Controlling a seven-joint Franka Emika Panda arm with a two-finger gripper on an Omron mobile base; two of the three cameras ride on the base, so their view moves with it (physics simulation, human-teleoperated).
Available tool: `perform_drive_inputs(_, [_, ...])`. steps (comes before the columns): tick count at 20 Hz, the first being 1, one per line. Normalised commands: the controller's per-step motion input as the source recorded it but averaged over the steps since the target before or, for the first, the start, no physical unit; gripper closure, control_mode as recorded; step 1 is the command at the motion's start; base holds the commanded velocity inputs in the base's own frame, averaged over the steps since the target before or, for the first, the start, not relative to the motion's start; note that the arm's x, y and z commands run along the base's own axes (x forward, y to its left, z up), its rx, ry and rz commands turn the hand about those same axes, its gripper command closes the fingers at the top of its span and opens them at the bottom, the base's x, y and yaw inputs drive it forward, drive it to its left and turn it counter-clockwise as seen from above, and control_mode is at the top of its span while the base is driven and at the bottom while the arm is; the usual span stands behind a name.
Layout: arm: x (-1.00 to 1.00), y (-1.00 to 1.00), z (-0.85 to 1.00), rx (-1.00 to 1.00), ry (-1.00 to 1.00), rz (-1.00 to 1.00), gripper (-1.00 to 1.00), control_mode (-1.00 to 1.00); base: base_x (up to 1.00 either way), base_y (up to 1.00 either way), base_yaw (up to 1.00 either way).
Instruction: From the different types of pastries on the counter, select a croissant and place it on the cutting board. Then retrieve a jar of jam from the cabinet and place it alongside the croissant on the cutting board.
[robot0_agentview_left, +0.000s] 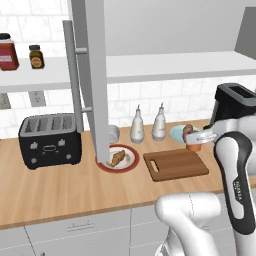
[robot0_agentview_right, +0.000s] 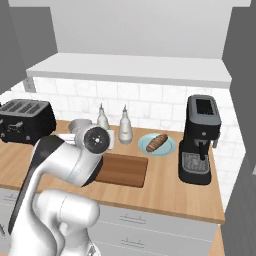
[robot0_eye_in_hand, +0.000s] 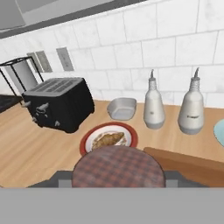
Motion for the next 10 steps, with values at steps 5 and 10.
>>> perform_drive_inputs(5, [0.55, 0.00, -0.28, -0.04, 0.00, 0.00, 1.00, -1.00, 0.00, 0.00, 0.00])
perform_drive_inputs(10, [0.56, -0.07, -0.02, -0.02, 0.03, 0.02, 1.00, -1.00, 0.00, 0.00, 0.00])
